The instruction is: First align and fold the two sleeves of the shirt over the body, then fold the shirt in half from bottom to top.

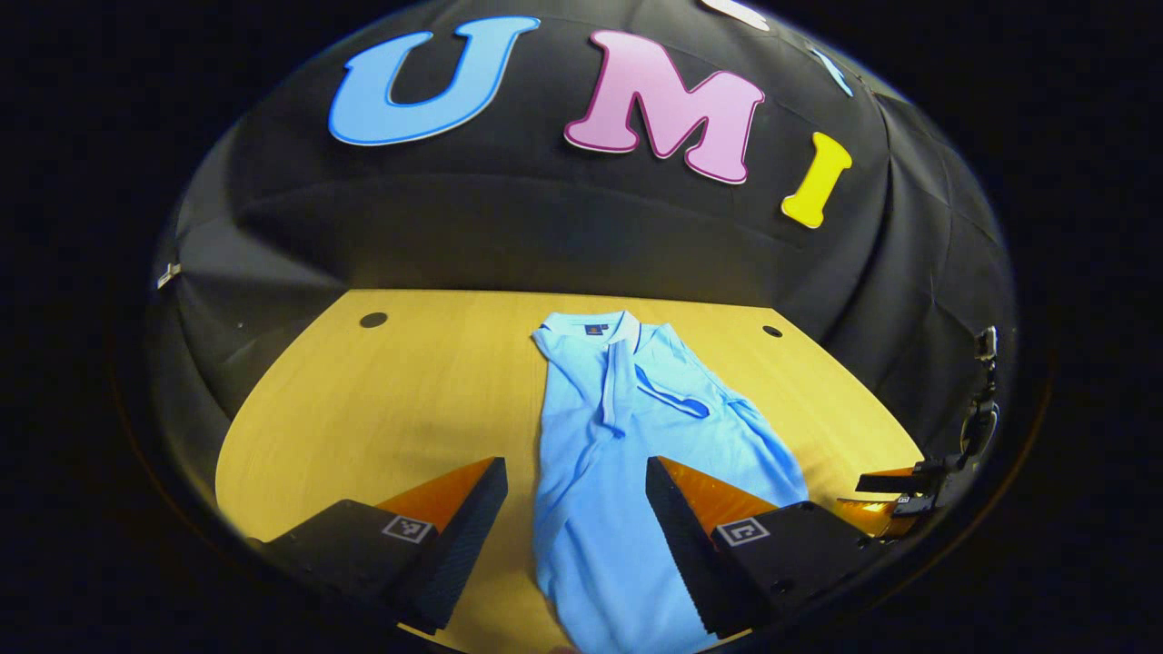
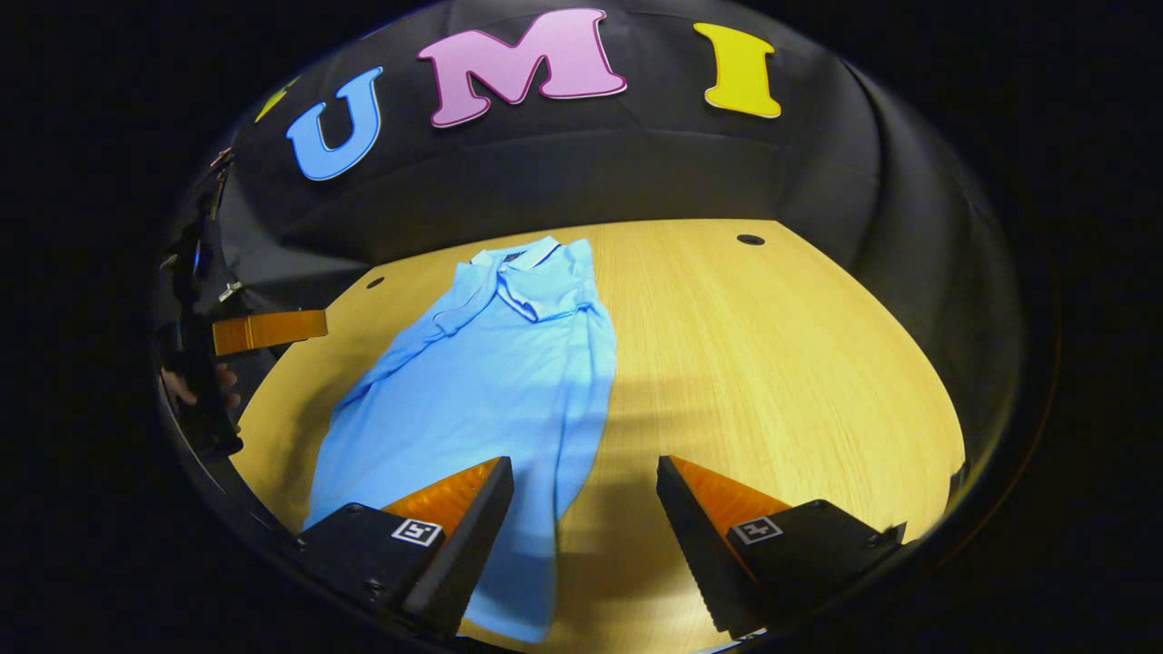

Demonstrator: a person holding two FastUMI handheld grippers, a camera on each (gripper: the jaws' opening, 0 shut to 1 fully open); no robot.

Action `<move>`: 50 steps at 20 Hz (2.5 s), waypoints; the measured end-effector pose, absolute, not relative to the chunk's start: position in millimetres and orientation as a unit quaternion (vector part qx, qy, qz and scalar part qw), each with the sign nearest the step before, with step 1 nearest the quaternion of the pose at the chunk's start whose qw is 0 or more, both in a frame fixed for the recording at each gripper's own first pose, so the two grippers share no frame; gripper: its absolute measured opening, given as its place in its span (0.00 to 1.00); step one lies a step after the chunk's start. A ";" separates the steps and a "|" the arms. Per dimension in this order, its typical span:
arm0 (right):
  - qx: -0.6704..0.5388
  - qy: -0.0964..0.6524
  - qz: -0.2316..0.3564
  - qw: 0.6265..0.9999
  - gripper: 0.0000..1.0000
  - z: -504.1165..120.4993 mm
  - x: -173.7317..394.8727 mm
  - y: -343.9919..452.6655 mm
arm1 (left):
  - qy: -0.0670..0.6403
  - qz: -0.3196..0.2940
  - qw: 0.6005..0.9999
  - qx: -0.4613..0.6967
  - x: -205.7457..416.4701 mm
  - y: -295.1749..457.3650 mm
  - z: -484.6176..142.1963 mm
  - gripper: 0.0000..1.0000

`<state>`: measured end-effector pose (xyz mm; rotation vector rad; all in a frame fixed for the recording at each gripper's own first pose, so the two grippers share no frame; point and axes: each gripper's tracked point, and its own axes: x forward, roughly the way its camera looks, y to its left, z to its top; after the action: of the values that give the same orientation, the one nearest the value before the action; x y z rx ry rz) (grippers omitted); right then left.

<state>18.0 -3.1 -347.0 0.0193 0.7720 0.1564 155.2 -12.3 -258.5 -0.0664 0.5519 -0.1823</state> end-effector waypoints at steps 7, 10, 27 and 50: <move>0.004 0.408 0.077 0.910 1.00 -359.9 -42.5 26.7 | 0.322 -0.066 0.943 -0.046 54.6 -2.0 -298.2 0.98; 0.000 0.419 0.073 0.905 1.00 -368.3 -65.4 35.9 | 0.340 -0.063 0.937 -0.047 17.7 -11.4 -315.2 0.98; -0.043 0.412 0.034 0.909 1.00 -386.3 -89.5 29.3 | 0.385 -0.064 0.920 0.021 -34.9 -27.5 -374.9 1.00; 0.004 0.436 0.075 0.897 0.05 -386.6 -75.7 46.6 | 0.397 -0.078 0.915 0.004 -22.9 -56.8 -370.2 0.06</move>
<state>-75.7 46.6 -386.6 0.0090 0.9040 0.1548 -22.9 -56.8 -370.2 0.0084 0.8167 -0.1602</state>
